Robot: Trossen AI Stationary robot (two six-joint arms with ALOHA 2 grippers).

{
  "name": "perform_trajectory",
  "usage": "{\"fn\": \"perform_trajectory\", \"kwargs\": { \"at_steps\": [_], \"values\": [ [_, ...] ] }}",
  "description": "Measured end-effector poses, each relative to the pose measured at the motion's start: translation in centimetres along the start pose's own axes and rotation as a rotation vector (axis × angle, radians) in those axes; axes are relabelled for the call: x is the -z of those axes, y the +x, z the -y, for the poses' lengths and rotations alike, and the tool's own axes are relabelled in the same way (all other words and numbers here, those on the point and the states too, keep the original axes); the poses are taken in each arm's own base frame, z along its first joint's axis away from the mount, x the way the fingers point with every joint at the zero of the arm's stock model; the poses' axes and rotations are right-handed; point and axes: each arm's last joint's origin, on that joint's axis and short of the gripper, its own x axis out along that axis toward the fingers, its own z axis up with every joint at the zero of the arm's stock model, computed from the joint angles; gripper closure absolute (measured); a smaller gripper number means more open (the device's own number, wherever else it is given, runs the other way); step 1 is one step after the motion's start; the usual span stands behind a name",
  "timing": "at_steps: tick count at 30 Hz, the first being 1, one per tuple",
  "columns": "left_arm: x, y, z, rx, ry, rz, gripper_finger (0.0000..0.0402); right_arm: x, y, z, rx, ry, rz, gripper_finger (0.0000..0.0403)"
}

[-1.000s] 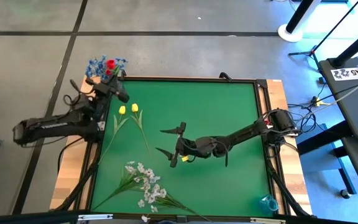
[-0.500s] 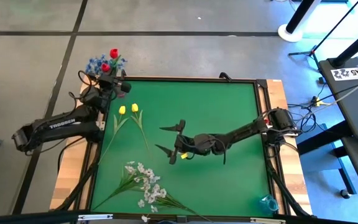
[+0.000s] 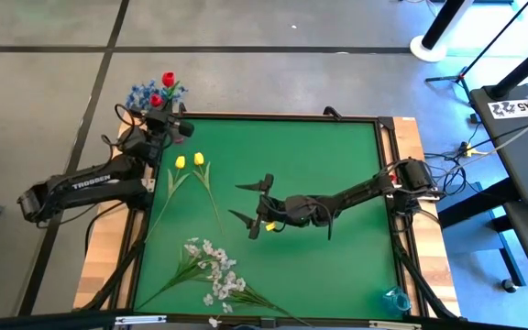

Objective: Sort flowers into vase by color
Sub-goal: Put the red flower into the purple vase

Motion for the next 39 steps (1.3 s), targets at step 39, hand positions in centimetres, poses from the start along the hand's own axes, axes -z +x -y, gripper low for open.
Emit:
{"fn": "perform_trajectory", "kwargs": {
  "at_steps": [39],
  "values": [
    [4.6,0.3,-0.2,-0.066,-0.193,-0.454,0.0331,0.4,0.0,-0.1,-0.002,0.033,-0.037,0.0068]
  ]
}}
